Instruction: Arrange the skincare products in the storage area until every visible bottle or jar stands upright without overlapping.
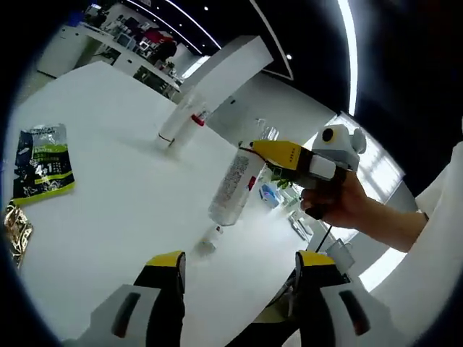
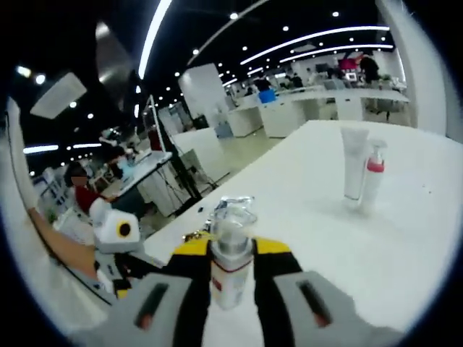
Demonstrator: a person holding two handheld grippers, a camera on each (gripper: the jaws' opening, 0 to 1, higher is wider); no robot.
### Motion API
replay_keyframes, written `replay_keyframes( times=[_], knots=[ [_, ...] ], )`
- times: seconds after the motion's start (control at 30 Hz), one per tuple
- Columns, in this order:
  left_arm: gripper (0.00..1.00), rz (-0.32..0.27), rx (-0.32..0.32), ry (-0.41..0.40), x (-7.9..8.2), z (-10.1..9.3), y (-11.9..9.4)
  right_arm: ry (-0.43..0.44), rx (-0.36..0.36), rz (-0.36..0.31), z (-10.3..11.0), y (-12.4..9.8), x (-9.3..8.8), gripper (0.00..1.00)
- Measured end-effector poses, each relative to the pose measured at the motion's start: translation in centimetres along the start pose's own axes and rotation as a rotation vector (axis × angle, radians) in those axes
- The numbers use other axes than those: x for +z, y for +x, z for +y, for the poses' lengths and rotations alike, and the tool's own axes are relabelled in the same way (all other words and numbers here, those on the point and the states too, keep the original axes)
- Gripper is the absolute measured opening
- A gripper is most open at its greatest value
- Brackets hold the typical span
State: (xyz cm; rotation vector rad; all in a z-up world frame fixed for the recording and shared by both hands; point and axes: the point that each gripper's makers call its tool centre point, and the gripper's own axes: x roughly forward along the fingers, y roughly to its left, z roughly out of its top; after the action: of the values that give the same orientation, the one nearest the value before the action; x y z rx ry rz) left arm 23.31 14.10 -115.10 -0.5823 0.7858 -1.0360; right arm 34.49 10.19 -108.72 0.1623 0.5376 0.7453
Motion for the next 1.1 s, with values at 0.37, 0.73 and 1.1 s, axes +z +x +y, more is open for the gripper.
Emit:
replay_keyframes(
  times=[0.37, 0.73, 1.1],
  knots=[
    [0.62, 0.025, 0.019, -0.017, -1.4, -0.5, 0.0, -0.096, -0.084, -0.053, -5.3, 2.4, 1.6, 0.19],
    [0.62, 0.092, 0.127, -0.044, -4.0, 2.2, -2.8, -0.225, -0.142, -0.032, -11.4, 6.6, 0.2, 0.19],
    [0.61, 0.133, 0.223, -0.006, -3.9, 4.1, -4.4, -0.273, -0.186, -0.093, -15.9, 8.7, 1.6, 0.19]
  ],
)
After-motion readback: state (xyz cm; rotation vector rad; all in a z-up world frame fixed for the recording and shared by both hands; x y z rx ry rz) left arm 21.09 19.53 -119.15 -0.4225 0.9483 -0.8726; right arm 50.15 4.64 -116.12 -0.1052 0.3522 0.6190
